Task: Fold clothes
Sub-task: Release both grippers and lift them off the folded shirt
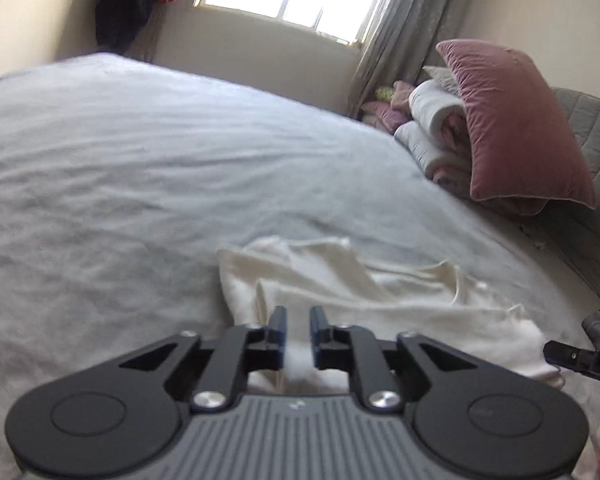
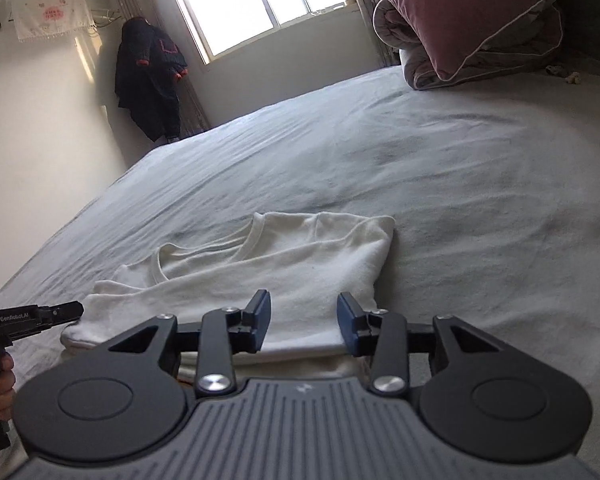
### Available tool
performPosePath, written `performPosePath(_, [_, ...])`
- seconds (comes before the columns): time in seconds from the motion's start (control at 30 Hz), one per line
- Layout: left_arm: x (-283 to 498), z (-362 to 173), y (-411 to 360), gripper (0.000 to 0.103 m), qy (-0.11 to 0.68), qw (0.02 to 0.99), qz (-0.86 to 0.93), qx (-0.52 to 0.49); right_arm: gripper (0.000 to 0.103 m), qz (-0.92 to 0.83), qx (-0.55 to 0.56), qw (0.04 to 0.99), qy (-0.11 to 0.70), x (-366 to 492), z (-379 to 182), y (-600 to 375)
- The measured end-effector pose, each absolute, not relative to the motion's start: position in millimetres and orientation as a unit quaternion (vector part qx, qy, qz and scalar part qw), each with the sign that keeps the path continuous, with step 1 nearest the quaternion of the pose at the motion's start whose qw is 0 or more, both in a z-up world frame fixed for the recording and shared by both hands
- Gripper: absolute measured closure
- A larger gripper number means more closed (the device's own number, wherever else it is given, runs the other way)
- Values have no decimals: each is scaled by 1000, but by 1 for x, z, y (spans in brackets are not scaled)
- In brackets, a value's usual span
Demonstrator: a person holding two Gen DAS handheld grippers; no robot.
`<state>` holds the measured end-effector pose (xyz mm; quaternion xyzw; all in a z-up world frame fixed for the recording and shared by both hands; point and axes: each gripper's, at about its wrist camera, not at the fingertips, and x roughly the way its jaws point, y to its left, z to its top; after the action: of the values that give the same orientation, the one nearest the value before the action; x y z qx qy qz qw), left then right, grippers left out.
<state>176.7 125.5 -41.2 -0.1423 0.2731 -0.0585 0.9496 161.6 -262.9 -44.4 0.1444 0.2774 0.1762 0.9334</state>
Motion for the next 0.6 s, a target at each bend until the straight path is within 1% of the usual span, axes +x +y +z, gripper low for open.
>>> performPosePath(0.07, [181, -40, 119, 79, 272, 951, -69, -131, 57, 176, 134, 936, 274, 161, -44, -258])
performPosePath(0.1, [185, -44, 115, 78, 283, 949, -65, -120, 56, 175, 128, 936, 276, 163, -46, -256])
performPosePath(0.13, [188, -52, 111, 78, 296, 948, -56, -104, 56, 170, 117, 935, 289, 167, -49, -253])
performPosePath(0.2, [185, -66, 106, 79, 293, 952, -48, -74, 58, 156, 96, 934, 306, 170, -51, -248])
performPosePath(0.23, [182, -63, 102, 78, 292, 953, -44, -62, 57, 152, 89, 935, 308, 168, -48, -245])
performPosePath(0.3, [176, -54, 99, 68, 299, 951, -47, -64, 55, 145, 69, 938, 308, 166, -41, -238])
performPosePath(0.37, [167, -46, 96, 68, 303, 949, -55, -60, 52, 137, 56, 940, 308, 164, -36, -233])
performPosePath(0.5, [144, -32, 89, 62, 310, 947, -74, -44, 52, 124, 64, 934, 328, 157, -23, -230])
performPosePath(0.57, [130, -27, 87, 61, 317, 944, -79, -41, 43, 130, 60, 931, 336, 145, -11, -226])
performPosePath(0.6, [123, -24, 86, 59, 322, 942, -81, -40, 41, 132, 52, 930, 338, 139, -4, -225])
